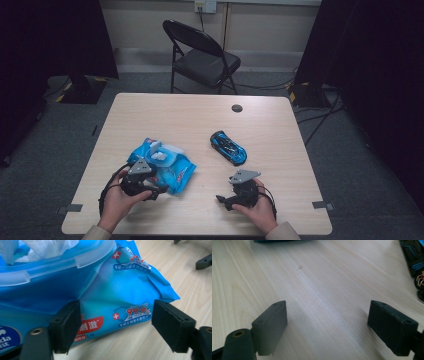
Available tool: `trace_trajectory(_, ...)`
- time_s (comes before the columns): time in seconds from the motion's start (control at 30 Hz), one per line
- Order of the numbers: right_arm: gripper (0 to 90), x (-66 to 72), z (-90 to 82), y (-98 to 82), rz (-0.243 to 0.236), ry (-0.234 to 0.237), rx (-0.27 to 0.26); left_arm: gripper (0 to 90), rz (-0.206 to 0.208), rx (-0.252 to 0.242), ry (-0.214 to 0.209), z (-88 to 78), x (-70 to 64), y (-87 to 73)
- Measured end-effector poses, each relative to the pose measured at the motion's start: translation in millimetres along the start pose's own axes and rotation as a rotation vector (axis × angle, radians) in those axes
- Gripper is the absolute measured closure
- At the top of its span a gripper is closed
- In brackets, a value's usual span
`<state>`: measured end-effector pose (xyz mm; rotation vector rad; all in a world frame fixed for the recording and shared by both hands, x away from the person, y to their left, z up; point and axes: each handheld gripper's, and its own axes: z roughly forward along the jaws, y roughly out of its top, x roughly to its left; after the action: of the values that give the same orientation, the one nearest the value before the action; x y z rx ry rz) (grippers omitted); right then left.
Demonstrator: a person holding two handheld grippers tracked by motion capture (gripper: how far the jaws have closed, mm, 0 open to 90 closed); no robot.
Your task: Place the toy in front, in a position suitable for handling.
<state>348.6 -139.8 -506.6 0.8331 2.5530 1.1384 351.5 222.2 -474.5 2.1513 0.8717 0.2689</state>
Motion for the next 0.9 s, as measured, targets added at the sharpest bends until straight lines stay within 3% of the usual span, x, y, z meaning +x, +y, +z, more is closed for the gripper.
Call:
trace_trajectory(0.1, 14.8, 0.9, 0.3, 0.0, -0.005, -0.003, 0.003, 32.2, 0.012, -0.021, 0.015, 0.8, 4.5, -1.3)
trace_trajectory(0.47, 14.9, -0.1, 3.7, 5.1, -0.002, 0.015, 0.01, 31.0, 0.013, -0.026, 0.066, 8.3, 13.3, 3.8)
trace_trajectory(0.7, 16.6, 11.0, 20.3, 27.9, -0.039, 0.054, -0.016, 30.1, 0.002, -0.024, 0.079, 13.3, 20.1, 7.9)
trace_trajectory(0.9, 19.7, 22.2, 48.7, 56.2, -0.057, 0.076, -0.039, 28.9, -0.043, -0.026, 0.094, 20.0, 32.7, 10.1)
